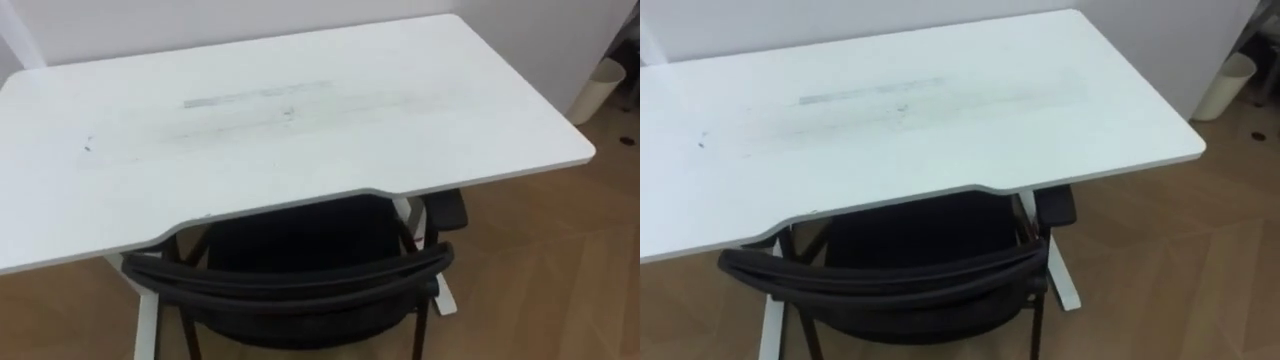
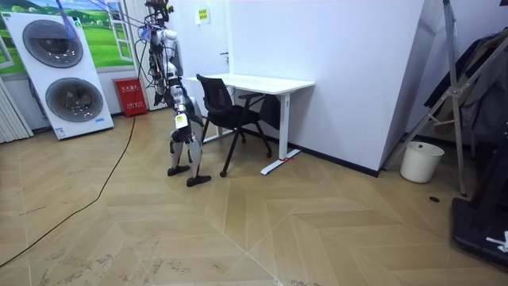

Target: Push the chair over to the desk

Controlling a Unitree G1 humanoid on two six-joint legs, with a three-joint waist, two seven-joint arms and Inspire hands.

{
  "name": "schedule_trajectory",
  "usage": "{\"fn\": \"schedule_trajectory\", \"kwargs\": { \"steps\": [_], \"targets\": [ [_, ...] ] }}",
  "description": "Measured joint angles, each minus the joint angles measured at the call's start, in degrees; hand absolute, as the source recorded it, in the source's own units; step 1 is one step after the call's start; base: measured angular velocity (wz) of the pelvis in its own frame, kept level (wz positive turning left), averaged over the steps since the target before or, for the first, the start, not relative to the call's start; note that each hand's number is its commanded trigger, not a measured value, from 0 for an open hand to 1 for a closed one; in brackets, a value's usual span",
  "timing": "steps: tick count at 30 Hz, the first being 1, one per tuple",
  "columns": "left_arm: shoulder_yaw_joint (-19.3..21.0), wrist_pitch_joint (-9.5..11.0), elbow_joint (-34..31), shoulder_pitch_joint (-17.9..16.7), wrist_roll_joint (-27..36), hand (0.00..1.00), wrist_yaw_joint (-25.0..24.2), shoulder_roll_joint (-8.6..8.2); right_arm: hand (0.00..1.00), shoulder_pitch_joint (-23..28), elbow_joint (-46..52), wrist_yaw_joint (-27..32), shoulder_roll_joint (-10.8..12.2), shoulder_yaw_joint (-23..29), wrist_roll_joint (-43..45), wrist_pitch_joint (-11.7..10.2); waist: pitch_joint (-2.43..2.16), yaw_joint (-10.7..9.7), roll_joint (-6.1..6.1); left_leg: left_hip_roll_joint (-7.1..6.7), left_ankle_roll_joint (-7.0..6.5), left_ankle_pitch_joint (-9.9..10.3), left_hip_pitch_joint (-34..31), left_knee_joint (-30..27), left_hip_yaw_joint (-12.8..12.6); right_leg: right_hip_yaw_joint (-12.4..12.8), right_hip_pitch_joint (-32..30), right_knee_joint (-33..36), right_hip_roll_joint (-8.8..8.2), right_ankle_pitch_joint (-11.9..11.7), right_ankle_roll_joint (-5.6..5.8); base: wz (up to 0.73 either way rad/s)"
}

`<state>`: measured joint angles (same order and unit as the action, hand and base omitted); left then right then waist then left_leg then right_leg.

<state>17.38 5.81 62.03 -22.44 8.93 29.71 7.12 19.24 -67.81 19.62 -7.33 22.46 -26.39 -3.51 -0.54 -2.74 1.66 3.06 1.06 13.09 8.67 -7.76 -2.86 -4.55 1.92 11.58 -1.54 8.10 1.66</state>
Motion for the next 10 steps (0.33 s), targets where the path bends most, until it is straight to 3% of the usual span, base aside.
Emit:
{"fn": "schedule_trajectory", "kwargs": {
  "steps": [6, 10],
  "targets": [
    [-6.77, -4.33, 2.75, 2.79, -1.50, 0.00, -6.76, 0.00, 0.00, -5.97, -1.54, -4.80, -0.02, -8.76, 6.09, 2.85, -0.01, 0.19, -0.66, 0.04, -0.01, 0.03, -0.11, -0.07, 0.05, -0.22, 0.08, -0.15, -0.01, 0.01, 0.02, 0.02],
    [-11.07, -6.23, 2.55, 6.92, -4.22, 0.00, -9.78, -0.04, 0.00, -10.12, -0.93, -7.41, 0.19, -14.67, 7.80, 3.65, 0.01, 0.16, -0.64, -0.05, -0.02, 0.01, -0.74, -0.11, 0.76, -0.84, 0.17, -1.02, -0.01, -0.25, 0.08, 0.07]
  ]
}}
